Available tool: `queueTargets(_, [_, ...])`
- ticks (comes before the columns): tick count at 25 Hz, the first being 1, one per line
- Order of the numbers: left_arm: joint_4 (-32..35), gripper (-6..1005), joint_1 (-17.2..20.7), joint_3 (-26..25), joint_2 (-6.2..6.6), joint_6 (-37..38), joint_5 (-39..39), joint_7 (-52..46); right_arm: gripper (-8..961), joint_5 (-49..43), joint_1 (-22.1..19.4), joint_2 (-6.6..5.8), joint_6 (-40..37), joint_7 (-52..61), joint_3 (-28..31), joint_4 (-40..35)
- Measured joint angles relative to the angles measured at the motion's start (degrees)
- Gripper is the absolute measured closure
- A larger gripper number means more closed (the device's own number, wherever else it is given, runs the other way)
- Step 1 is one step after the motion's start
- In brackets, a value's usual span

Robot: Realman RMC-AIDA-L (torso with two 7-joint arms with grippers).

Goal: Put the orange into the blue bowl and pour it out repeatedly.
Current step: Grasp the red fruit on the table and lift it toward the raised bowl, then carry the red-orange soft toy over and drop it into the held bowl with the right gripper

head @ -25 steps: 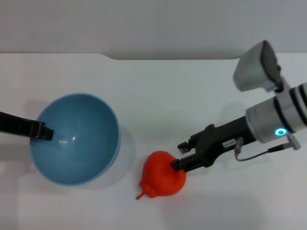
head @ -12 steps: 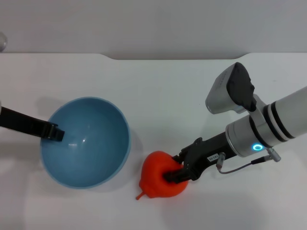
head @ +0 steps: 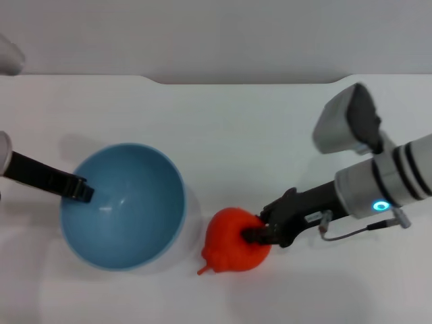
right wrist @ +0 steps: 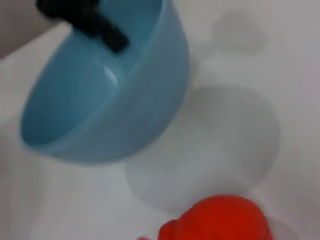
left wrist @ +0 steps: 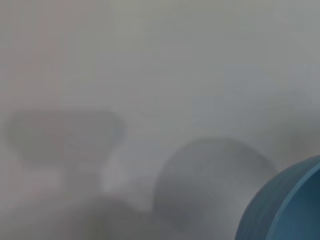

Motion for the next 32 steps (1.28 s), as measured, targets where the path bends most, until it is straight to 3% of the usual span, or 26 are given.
queueTargets(5, [-3.69,1000,-2.54,2.50,-0.03,-0.51,0.35,-0.08,731,-0.15,-6.11,-0.22,-6.88,-0.39,8.09,-8.43])
queueTargets(10, [-8.04,999,-6.43,7.66,-0.15,-2.27,0.35,-1.17,775,-0.08,-13.82,-0.24,-13.07,-0.44,17.79,-21.27])
queueTargets(15, [-10.44,999,-10.69,12.77,-0.49,-4.42,0.16,-3.50,867,3.51,-16.99,0.07,-19.57,-0.45,24.79,-30.94])
queueTargets(21, [-14.89,999,-16.14,19.26,-0.98,-8.77,-0.74,-7.90,901,14.39,-16.38,-0.12,-24.32,-3.06,25.33,-32.38])
queueTargets(28, [-19.58,999,-19.90,19.77,-1.17,-10.81,-4.95,-7.95,915,13.12,-10.94,-0.16,-23.77,-4.89,18.36,-24.89])
queueTargets(32, [-19.52,1000,-20.08,19.81,-1.08,-10.25,-5.18,-7.95,917,6.05,-7.93,0.06,-23.14,-4.39,16.07,-21.83])
